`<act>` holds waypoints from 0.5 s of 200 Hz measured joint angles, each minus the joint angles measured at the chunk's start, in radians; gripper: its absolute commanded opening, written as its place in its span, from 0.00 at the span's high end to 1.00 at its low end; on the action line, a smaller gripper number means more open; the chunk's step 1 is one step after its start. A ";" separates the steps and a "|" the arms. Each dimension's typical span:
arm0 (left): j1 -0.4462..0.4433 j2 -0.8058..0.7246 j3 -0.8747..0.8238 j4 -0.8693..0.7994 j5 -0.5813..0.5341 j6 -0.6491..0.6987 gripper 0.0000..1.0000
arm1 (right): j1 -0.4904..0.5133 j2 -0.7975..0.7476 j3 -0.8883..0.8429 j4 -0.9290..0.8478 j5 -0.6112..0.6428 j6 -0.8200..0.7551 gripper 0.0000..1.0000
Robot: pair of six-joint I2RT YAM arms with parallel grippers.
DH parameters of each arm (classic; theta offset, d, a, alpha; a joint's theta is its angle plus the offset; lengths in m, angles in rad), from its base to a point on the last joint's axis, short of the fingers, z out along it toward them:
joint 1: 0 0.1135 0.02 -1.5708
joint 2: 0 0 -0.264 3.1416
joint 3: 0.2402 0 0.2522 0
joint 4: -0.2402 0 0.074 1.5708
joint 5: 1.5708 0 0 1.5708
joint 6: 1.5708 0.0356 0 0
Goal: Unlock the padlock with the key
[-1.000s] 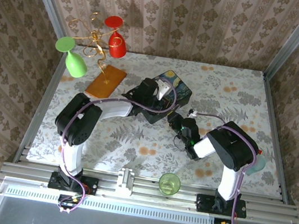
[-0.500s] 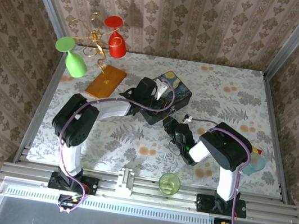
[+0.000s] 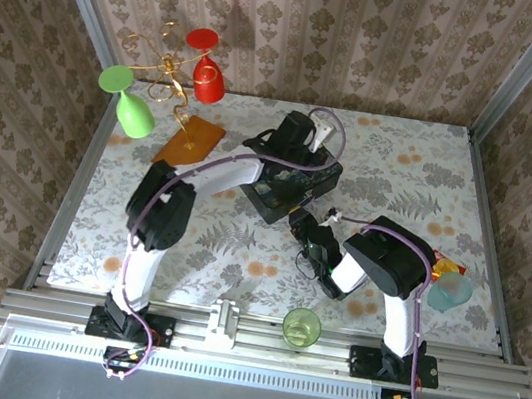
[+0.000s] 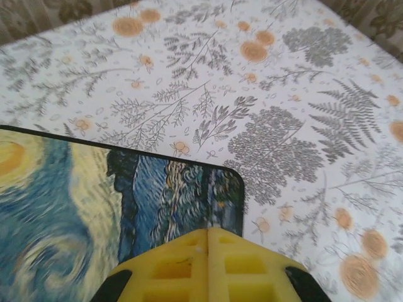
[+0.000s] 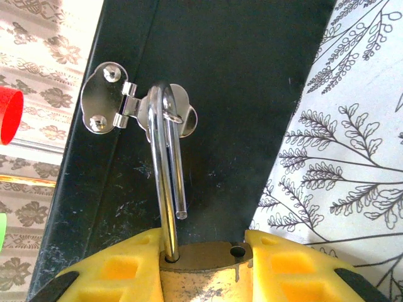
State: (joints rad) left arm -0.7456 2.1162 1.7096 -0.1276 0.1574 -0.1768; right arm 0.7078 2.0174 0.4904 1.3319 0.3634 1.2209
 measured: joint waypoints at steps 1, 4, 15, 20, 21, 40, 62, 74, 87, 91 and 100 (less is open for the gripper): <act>0.000 0.004 0.002 0.000 0.000 0.000 0.96 | 0.001 0.000 0.000 0.001 0.000 0.000 1.00; 0.001 0.018 0.007 -0.001 0.002 -0.003 0.96 | 0.003 0.001 0.000 0.002 0.001 0.000 1.00; 0.001 0.071 0.020 -0.008 0.003 -0.011 0.97 | 0.006 0.001 0.003 -0.002 0.006 0.001 1.00; 0.002 0.089 0.021 -0.001 0.005 -0.014 0.97 | 0.007 0.001 0.005 -0.005 0.008 0.003 1.00; 0.003 0.092 0.021 0.006 0.008 -0.014 0.97 | 0.007 0.001 0.006 -0.005 0.008 0.005 1.00; 0.002 0.095 0.055 0.001 0.001 -0.018 1.00 | 0.008 0.001 0.010 -0.011 0.018 0.010 1.00; 0.000 0.096 0.033 0.001 -0.009 -0.031 1.00 | 0.009 0.001 0.010 -0.011 0.020 0.010 1.00; 0.000 0.085 -0.006 0.048 -0.014 -0.039 1.00 | 0.009 0.002 0.010 -0.010 0.023 0.010 1.00; 0.000 0.063 -0.074 0.124 -0.019 -0.049 1.00 | 0.005 0.008 0.010 0.001 0.026 0.014 1.00; -0.001 0.053 -0.098 0.150 -0.020 -0.053 1.00 | 0.003 0.010 0.010 0.005 0.027 0.014 1.00; -0.002 0.031 -0.147 0.192 -0.024 -0.057 1.00 | 0.000 0.011 0.010 0.008 0.026 0.014 1.00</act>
State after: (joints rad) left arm -0.7471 2.1475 1.5623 0.0647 0.1337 -0.2337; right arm 0.7074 2.0285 0.5003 1.3399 0.3897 1.2346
